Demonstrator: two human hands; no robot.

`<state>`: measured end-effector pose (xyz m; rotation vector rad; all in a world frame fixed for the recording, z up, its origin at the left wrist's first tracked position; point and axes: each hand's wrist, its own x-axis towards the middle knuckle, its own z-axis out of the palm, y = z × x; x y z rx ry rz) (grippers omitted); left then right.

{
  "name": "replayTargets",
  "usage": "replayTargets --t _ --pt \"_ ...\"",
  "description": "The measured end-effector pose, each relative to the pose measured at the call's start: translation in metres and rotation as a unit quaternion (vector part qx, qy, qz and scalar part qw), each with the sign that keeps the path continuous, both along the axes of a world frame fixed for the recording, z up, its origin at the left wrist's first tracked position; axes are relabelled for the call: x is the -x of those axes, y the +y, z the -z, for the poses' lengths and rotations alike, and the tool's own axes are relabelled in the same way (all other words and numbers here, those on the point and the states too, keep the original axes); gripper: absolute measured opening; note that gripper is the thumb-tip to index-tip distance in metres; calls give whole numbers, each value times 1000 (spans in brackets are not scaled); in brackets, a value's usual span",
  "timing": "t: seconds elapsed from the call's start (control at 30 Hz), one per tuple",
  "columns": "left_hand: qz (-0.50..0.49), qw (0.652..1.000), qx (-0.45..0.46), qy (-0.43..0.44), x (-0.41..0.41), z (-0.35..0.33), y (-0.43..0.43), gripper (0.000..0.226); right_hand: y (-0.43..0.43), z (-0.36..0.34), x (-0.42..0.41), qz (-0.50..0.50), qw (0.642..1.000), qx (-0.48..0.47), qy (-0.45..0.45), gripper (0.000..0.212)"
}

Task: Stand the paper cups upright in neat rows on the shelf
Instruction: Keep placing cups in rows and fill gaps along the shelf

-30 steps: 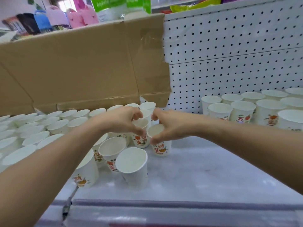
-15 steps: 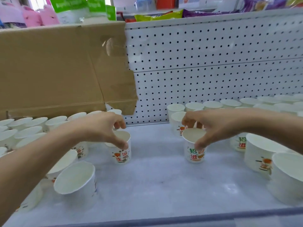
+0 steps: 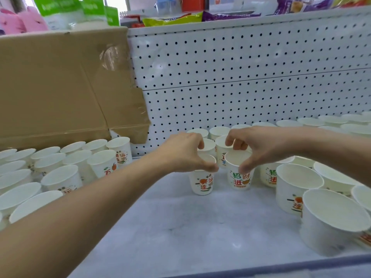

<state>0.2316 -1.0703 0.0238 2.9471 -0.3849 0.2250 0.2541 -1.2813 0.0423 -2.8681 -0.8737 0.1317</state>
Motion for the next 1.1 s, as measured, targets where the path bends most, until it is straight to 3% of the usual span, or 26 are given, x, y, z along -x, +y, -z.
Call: replayTargets --t 0.43,0.7,0.9,1.1 --pt "13 997 45 -54 1 7 -17 57 -10 7 -7 -5 999 -32 -21 72" --pt "3 998 52 -33 9 3 -14 58 -9 12 -4 -1 998 -46 -40 74" --pt "12 991 119 -51 45 -7 7 51 10 3 23 -45 988 -88 -115 47" --pt "0 982 165 -90 102 2 44 44 45 8 49 -52 986 -51 -149 33"
